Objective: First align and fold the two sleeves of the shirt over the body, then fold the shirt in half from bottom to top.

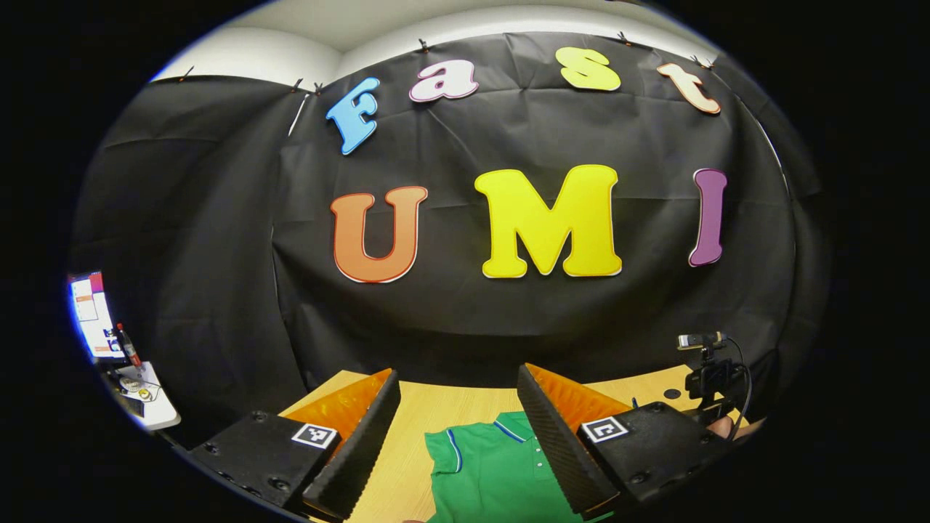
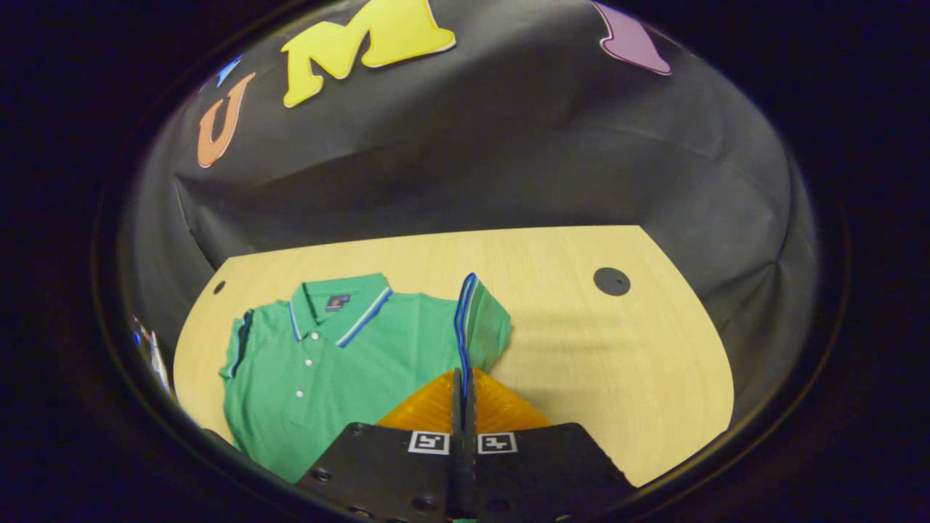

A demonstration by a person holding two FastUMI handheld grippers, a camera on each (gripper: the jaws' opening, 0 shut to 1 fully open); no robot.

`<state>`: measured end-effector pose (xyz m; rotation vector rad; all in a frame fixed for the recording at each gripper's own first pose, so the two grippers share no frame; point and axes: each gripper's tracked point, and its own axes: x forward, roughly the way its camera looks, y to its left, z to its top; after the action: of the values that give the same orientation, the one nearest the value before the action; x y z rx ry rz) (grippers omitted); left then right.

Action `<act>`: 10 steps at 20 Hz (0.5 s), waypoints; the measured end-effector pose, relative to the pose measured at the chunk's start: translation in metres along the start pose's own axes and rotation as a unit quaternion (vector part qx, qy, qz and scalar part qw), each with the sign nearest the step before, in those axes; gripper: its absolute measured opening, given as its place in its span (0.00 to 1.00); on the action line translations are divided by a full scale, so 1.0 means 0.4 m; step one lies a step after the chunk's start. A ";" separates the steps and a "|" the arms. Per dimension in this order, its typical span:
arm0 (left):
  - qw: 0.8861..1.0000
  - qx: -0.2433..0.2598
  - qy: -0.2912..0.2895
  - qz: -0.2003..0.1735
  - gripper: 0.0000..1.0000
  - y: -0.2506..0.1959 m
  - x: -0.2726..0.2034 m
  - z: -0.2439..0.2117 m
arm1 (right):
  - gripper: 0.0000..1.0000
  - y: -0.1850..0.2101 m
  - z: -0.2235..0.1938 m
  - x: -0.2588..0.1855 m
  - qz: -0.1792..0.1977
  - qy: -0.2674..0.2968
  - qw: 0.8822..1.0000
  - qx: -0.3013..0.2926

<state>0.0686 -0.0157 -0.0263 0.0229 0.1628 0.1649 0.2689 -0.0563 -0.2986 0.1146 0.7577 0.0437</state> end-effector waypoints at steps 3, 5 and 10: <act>1.000 -0.001 0.004 0.013 1.00 0.038 -0.023 -0.001 | 0.00 0.113 0.003 0.009 0.014 0.008 1.000 -0.003; 1.000 0.002 0.004 0.025 1.00 0.072 -0.044 0.002 | 0.00 0.191 -0.003 0.022 0.029 0.011 0.999 -0.014; 0.999 0.013 -0.001 0.049 1.00 0.136 -0.083 0.016 | 0.14 0.344 -0.011 0.017 0.076 0.012 0.997 -0.026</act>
<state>0.0284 0.0325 -0.0126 0.0560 0.1627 0.2608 0.2711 0.0812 -0.2902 0.1217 0.7697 0.2103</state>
